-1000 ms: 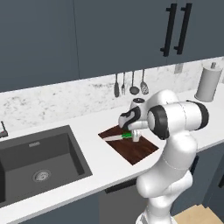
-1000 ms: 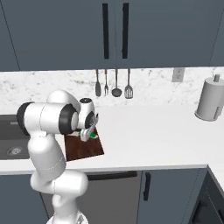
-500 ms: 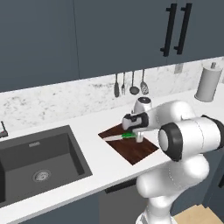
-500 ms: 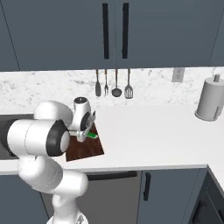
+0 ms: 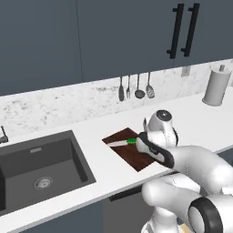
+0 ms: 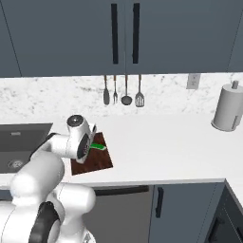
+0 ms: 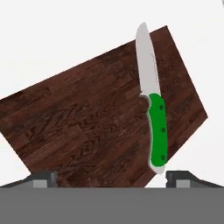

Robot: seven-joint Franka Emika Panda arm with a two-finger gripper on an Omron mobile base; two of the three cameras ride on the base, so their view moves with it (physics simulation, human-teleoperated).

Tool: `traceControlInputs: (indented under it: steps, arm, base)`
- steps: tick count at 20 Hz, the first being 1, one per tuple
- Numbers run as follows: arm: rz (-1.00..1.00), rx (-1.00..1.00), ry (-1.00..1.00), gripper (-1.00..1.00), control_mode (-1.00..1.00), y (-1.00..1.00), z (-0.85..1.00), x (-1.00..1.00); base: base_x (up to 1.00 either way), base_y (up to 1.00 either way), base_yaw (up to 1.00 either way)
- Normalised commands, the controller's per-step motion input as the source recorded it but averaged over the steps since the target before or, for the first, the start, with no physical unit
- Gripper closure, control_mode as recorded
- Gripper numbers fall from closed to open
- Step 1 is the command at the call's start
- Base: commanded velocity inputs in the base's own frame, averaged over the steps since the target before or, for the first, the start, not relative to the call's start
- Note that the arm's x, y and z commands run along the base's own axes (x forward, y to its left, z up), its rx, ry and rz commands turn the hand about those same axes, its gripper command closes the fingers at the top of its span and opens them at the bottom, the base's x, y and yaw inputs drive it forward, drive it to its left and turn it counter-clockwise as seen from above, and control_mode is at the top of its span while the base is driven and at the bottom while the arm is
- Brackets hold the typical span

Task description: Pick up the knife from the drawer and place it on the cutting board. Then place the meat from the plate to the cutting board.

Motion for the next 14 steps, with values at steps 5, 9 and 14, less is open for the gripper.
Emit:
traceControlInputs:
  steps: [5, 9, 14]
  arm:
    - [-0.06, 0.00, -0.08, -1.00, -1.00, 0.16, 1.00, -0.72]
    - [-0.15, 0.06, -0.01, -1.00, -1.00, 0.01, 0.97, -0.72]
    - [-0.18, 0.08, 0.01, -1.00, -1.00, 0.00, 0.80, -0.54]
  base:
    - [0.00, 0.00, 0.00]
    - [0.00, 0.00, 0.00]
    - [0.00, 0.00, 0.00]
